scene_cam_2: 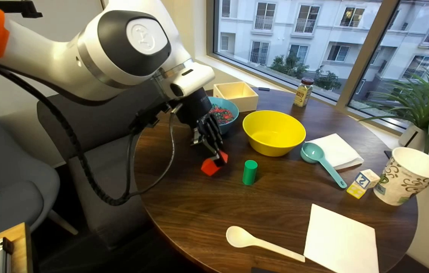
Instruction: Position the orange block upright
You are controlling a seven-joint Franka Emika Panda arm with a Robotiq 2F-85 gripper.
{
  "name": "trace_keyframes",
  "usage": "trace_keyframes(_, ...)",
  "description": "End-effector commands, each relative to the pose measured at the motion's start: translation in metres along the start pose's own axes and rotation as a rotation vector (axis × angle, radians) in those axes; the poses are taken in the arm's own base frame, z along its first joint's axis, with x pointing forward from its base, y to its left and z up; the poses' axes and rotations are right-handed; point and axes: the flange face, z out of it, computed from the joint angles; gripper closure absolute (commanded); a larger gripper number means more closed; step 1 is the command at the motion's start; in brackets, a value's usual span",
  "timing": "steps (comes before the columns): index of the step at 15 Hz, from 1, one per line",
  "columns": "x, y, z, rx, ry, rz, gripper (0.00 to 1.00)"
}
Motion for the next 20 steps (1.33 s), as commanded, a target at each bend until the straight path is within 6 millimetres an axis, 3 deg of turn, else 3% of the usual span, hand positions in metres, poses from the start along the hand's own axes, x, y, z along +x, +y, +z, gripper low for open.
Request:
trace_keyframes(1, -0.015, 0.002, 0.002, 0.007, 0.072, 0.04, 0.92)
trace_keyframes(20, -0.043, -0.019, 0.014, 0.012, 0.249, 0.197, 0.92)
